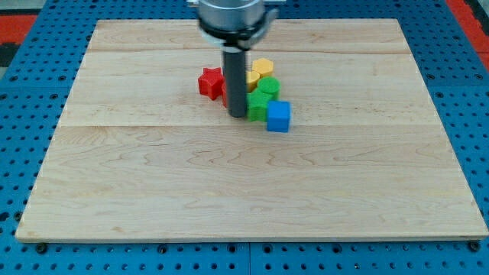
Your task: Push the blue cube towards bottom right end
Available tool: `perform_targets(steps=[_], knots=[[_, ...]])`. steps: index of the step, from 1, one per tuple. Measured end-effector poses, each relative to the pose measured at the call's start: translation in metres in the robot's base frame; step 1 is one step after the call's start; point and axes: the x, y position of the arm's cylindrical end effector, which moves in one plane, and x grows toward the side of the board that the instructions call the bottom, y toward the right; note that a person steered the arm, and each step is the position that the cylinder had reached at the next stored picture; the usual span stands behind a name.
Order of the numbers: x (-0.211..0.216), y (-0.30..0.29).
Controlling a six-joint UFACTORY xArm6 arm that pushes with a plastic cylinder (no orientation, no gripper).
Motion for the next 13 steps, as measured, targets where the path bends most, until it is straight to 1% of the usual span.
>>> perform_targets(steps=[1, 2, 3, 4, 5, 6, 7, 8, 9, 10, 11, 12, 13], knots=[[0.007, 0.043], [0.029, 0.081], [0.026, 0.112], [0.011, 0.115], [0.038, 0.166], [0.055, 0.180], [0.033, 0.208], [0.081, 0.252], [0.106, 0.227], [0.091, 0.289], [0.128, 0.323], [0.149, 0.267], [0.139, 0.214]])
